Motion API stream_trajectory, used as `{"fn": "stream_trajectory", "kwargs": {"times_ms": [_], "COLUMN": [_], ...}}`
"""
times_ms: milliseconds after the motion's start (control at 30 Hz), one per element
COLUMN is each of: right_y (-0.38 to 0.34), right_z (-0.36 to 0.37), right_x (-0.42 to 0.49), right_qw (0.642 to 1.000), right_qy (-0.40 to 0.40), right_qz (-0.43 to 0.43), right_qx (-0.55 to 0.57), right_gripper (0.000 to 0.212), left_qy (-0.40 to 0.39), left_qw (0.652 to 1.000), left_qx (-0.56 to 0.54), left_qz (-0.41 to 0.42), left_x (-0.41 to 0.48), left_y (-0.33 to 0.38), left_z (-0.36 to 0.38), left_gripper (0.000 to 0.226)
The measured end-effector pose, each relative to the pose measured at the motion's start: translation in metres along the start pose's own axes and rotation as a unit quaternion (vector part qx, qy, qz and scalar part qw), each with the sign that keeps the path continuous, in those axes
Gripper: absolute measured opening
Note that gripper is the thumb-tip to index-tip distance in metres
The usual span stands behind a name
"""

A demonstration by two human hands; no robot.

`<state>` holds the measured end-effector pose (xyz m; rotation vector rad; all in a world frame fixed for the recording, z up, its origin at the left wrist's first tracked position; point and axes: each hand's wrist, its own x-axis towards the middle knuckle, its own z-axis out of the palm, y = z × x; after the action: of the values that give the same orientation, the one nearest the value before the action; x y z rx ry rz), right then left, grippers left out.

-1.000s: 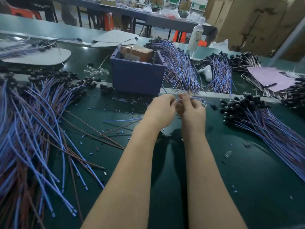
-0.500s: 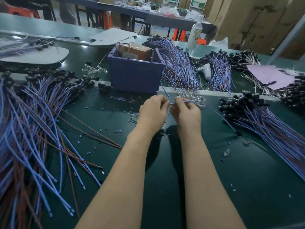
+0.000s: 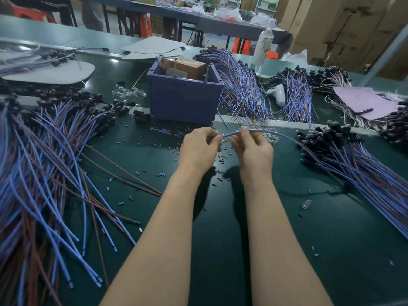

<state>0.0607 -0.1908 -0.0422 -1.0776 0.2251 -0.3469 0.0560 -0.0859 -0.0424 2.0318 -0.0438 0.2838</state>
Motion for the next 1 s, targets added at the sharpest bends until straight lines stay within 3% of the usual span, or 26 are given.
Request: {"fn": "stream_trajectory", "kwargs": {"times_ms": [133, 300, 433, 600, 667, 733, 900, 1000], "right_y": [0.001, -0.002, -0.013, -0.009, -0.007, -0.007, 0.000, 0.005], "right_z": [0.001, -0.001, -0.013, -0.004, 0.001, 0.002, 0.009, 0.017], "right_x": [0.000, 0.000, 0.008, 0.000, -0.003, -0.002, -0.007, -0.015], "right_qw": [0.999, 0.998, 0.985, 0.987, 0.985, 0.981, 0.983, 0.989], "right_qy": [-0.007, 0.048, 0.132, 0.097, 0.088, 0.083, 0.003, -0.041], "right_qz": [-0.022, -0.018, -0.009, 0.027, 0.048, 0.069, 0.135, 0.140], "right_qx": [-0.043, 0.022, 0.113, 0.128, 0.143, 0.162, 0.122, 0.029], "right_gripper": [0.020, 0.019, 0.021, 0.019, 0.019, 0.019, 0.012, 0.015], "left_qy": [-0.022, -0.046, -0.009, 0.146, 0.136, 0.120, -0.026, 0.024], "left_qw": [0.998, 0.996, 0.993, 0.985, 0.985, 0.988, 0.993, 0.980], "left_qx": [-0.050, -0.076, -0.110, -0.039, 0.044, 0.070, -0.112, -0.195], "left_qz": [0.008, 0.002, -0.027, -0.083, -0.091, -0.062, -0.010, -0.016], "left_x": [0.000, 0.000, 0.004, 0.003, 0.003, 0.003, -0.002, -0.001], "left_y": [0.001, 0.003, -0.004, -0.004, -0.006, -0.004, 0.010, 0.009], "left_z": [-0.002, -0.004, -0.019, -0.016, -0.013, -0.010, 0.011, 0.017], "left_gripper": [0.014, 0.016, 0.023, 0.023, 0.038, 0.036, 0.025, 0.017]}}
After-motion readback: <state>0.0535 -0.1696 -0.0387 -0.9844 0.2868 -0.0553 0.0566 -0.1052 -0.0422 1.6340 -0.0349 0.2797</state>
